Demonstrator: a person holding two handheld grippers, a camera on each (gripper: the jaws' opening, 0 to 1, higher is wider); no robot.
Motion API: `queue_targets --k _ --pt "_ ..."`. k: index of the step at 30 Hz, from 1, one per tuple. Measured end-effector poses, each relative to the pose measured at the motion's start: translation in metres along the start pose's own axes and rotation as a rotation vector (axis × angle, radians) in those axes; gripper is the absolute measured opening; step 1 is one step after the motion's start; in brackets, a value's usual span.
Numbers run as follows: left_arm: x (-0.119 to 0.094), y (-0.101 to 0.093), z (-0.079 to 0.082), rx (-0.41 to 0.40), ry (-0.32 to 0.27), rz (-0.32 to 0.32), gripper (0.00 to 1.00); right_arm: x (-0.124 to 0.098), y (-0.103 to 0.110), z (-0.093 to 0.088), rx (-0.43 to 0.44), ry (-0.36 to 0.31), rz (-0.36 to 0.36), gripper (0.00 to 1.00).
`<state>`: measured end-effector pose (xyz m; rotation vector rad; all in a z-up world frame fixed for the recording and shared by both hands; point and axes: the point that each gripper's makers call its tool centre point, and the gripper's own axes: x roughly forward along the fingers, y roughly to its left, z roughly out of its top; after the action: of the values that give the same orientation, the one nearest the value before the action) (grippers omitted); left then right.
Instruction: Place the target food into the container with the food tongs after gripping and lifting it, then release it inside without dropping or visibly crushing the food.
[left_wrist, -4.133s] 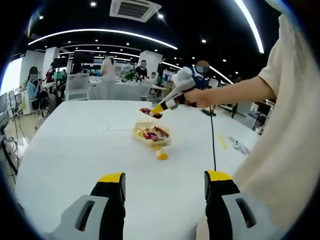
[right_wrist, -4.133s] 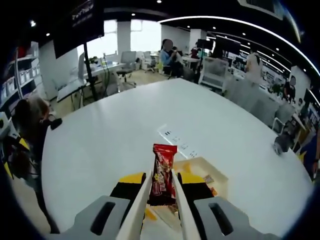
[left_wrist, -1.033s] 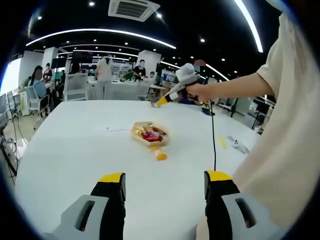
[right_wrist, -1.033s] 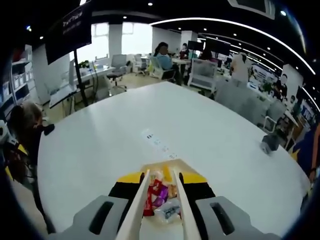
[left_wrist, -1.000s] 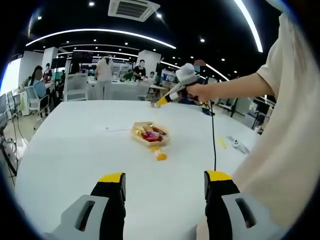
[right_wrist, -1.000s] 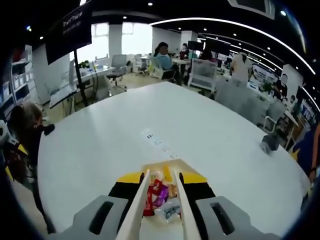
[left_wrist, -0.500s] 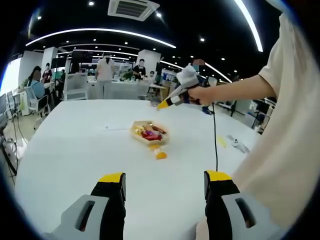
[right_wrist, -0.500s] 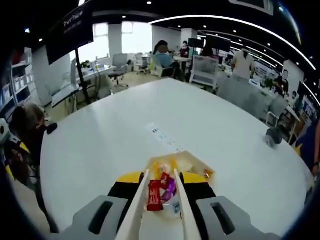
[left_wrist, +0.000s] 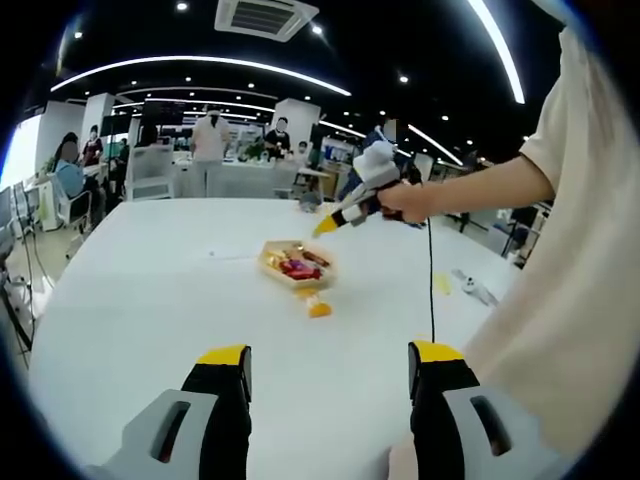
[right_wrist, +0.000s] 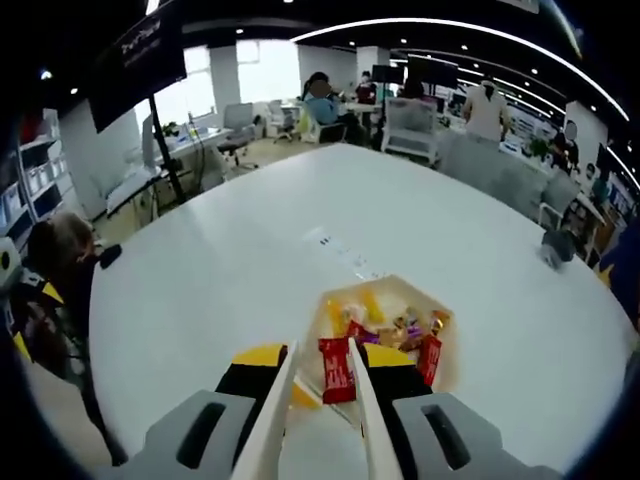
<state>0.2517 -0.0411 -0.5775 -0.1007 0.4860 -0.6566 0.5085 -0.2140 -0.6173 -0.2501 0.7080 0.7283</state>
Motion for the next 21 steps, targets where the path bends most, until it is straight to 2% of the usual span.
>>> queue_targets --k 21 --pt "-0.002 -0.002 -0.001 0.001 0.001 -0.001 0.63 0.011 0.034 -0.036 0.039 0.054 0.041 0.29"
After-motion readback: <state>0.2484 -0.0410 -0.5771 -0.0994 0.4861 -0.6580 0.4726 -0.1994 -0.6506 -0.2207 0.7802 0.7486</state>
